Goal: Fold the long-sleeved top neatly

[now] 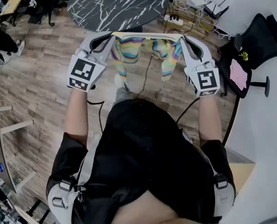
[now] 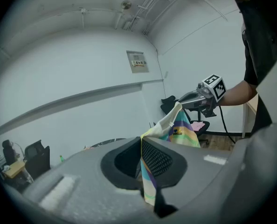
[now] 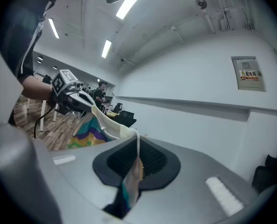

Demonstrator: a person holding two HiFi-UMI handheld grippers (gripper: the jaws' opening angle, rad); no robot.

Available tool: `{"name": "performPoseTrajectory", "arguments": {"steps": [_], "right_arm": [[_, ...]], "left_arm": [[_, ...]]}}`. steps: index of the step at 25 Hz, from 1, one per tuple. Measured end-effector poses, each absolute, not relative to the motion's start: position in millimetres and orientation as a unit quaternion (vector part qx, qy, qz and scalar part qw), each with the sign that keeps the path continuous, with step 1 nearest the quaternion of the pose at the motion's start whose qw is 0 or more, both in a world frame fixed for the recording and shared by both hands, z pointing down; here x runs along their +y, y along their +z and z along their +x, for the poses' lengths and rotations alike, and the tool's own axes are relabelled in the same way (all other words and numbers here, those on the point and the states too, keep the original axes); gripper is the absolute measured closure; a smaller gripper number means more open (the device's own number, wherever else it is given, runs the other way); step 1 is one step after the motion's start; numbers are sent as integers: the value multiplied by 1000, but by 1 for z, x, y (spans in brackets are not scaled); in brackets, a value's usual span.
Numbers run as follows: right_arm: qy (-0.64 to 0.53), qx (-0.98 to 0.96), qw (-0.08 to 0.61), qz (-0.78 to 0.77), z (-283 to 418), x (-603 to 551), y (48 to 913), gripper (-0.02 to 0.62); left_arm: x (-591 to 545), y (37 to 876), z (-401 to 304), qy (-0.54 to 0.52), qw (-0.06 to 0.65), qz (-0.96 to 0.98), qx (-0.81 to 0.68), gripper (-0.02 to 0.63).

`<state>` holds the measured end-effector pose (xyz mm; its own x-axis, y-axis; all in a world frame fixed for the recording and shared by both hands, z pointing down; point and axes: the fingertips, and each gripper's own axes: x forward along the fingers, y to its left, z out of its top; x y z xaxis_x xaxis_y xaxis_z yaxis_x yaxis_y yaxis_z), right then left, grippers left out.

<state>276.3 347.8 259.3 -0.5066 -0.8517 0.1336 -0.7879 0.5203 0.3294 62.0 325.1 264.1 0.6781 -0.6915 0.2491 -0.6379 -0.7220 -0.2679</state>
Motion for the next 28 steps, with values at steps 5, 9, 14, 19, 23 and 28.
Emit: {"name": "performPoseTrajectory", "arguments": {"steps": [5,9,14,19,23,28], "right_arm": [[-134,-862,137,469,272,368,249,575],[-152,-868,128,454,268,383,238,575],[-168,-876,114,437,257,395,225,575],[-170,-885,106,421,252,397,222,575],[-171,-884,102,424,254,388,217,575],[-168,-881,102,431,254,365,216,575]], "left_arm": [[349,258,60,-198,106,-906,358,594],[361,244,54,-193,116,-901,370,592],[372,234,45,-174,109,-898,389,592],[375,229,43,-181,107,-892,401,592],[366,223,44,-183,109,-889,405,592],[348,222,46,-190,114,-887,406,594]]}}
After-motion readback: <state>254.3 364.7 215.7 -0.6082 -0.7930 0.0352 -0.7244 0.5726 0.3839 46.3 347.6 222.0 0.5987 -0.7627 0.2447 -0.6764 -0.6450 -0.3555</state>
